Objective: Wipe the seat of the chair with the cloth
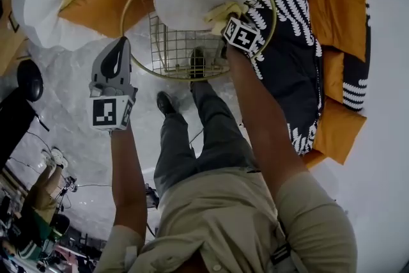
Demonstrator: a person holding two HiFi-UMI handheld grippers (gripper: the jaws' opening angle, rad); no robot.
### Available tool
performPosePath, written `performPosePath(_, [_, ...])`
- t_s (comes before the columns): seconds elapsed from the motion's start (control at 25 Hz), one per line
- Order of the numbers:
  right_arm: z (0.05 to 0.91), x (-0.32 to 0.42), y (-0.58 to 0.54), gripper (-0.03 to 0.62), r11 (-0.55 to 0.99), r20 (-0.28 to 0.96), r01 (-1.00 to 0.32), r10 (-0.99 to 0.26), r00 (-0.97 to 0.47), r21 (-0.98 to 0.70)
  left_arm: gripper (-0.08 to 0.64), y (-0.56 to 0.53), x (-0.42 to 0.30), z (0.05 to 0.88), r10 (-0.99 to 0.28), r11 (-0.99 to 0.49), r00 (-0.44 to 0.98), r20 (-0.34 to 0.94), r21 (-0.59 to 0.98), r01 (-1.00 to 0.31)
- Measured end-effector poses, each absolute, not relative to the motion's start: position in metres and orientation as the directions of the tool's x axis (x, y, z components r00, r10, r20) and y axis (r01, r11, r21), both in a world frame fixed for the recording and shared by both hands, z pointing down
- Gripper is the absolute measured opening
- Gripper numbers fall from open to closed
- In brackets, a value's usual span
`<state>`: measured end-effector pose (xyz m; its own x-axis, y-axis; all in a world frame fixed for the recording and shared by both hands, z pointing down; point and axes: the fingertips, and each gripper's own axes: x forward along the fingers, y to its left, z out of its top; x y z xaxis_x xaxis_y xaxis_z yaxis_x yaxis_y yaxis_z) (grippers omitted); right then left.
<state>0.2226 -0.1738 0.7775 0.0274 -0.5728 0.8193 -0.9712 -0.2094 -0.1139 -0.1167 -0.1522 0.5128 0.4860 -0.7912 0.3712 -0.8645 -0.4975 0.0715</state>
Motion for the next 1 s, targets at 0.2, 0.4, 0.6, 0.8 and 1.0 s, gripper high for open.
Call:
performPosePath(0.2, [0.769,0.242,-0.171,0.052,-0.209,0.802,-0.973,-0.595,0.048,-0.097,0.014,-0.154,-0.102,0.515,-0.776,-0.520,0.507,0.376,0.073,-0.851])
performPosePath(0.4, [0.772,0.235,-0.169,0.052,-0.217,0.811,-0.970,-0.584,0.041,-0.107,0.014,-0.155,-0.100,0.512,-0.774,-0.526,0.511,0.373,0.069,-0.848])
performPosePath(0.6, [0.779,0.200,-0.170,0.052,-0.181,0.817,-0.974,-0.576,-0.005,-0.134,0.014,-0.153,-0.108,0.514,-0.781,-0.512,0.499,0.377,0.072,-0.856])
performPosePath(0.8, [0.797,0.119,-0.176,0.052,-0.081,0.826,-0.974,-0.548,-0.134,-0.212,0.014,-0.144,-0.123,0.523,-0.788,-0.488,0.476,0.392,0.076,-0.870])
performPosePath(1.0, [0.805,-0.009,-0.175,0.052,0.227,0.796,-0.918,-0.458,-0.396,-0.326,0.014,-0.137,-0.141,0.531,-0.795,-0.461,0.448,0.409,0.073,-0.884])
